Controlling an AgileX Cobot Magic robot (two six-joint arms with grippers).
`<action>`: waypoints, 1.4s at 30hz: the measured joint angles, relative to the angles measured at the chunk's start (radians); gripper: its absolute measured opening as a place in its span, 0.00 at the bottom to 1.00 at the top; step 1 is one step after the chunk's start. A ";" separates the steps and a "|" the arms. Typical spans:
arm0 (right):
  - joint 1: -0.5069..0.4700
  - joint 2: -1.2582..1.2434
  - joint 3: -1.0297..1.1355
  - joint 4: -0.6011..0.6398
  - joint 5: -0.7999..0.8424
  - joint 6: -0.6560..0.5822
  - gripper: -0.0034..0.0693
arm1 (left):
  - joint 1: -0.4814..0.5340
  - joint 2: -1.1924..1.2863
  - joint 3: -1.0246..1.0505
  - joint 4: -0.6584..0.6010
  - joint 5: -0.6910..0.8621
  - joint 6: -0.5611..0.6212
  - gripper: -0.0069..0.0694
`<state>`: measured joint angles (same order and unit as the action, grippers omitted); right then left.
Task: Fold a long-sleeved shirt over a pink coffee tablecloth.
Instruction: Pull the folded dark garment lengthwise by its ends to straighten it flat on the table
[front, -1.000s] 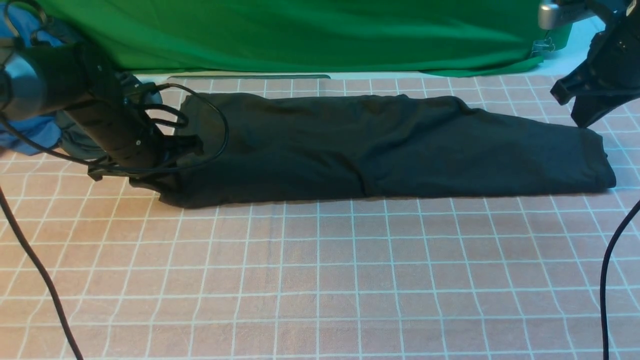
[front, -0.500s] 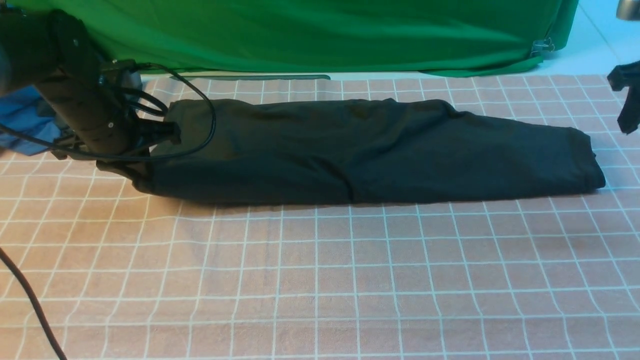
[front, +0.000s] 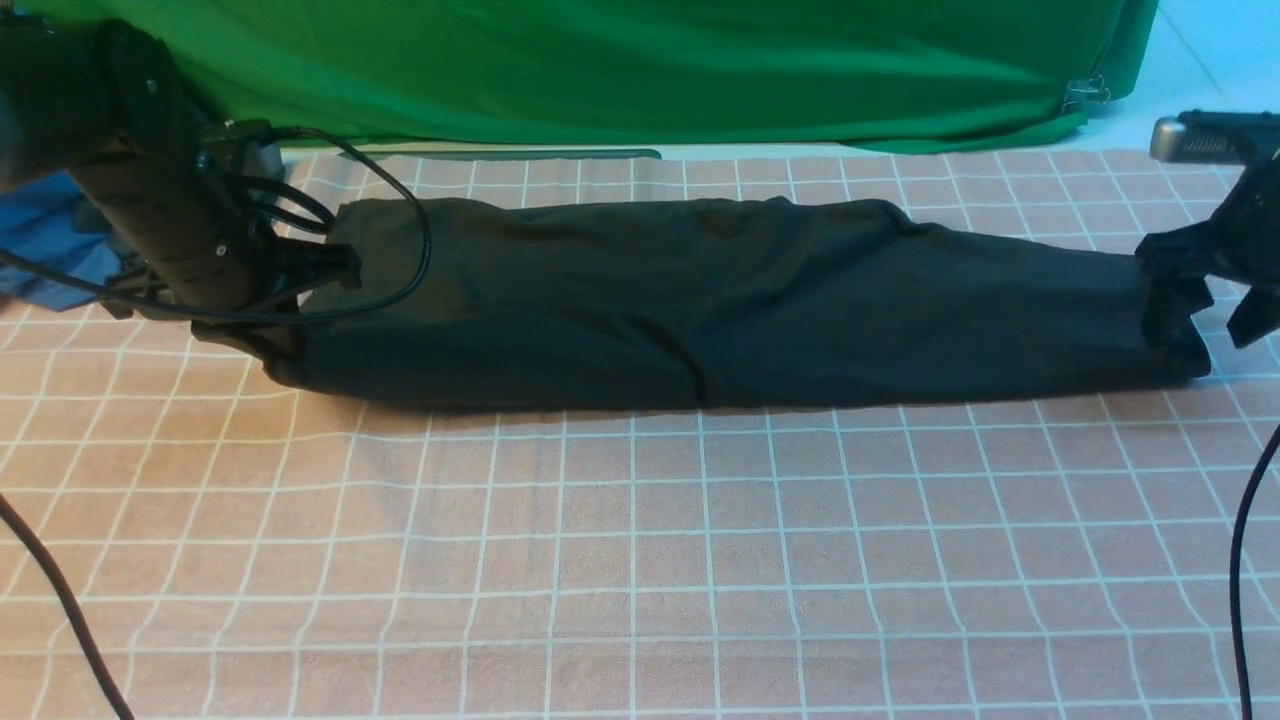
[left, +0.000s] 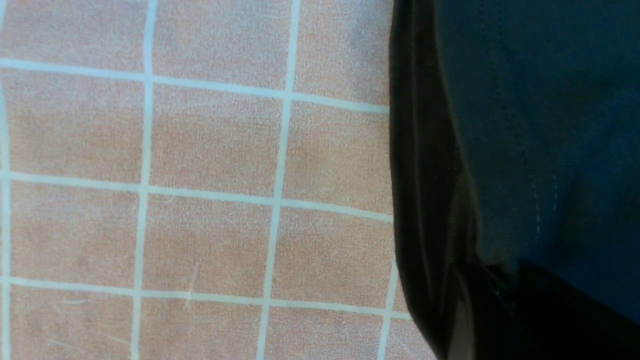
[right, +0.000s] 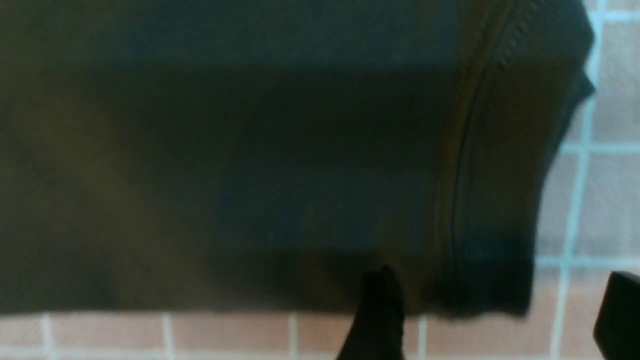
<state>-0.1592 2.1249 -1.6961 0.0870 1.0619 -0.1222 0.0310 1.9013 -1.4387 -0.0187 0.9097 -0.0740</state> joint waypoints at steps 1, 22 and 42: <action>0.000 0.009 0.000 0.000 -0.005 0.001 0.84 | 0.000 0.000 0.000 0.000 0.000 0.003 0.17; -0.003 -0.032 0.043 -0.048 0.129 -0.031 0.16 | 0.001 -0.072 0.026 0.008 0.088 -0.033 0.17; -0.025 -0.587 0.788 -0.132 0.037 0.074 0.16 | 0.041 -0.524 0.572 0.030 0.112 -0.103 0.17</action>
<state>-0.1839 1.5382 -0.9082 -0.0448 1.0986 -0.0481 0.0719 1.3774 -0.8669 0.0116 1.0219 -0.1775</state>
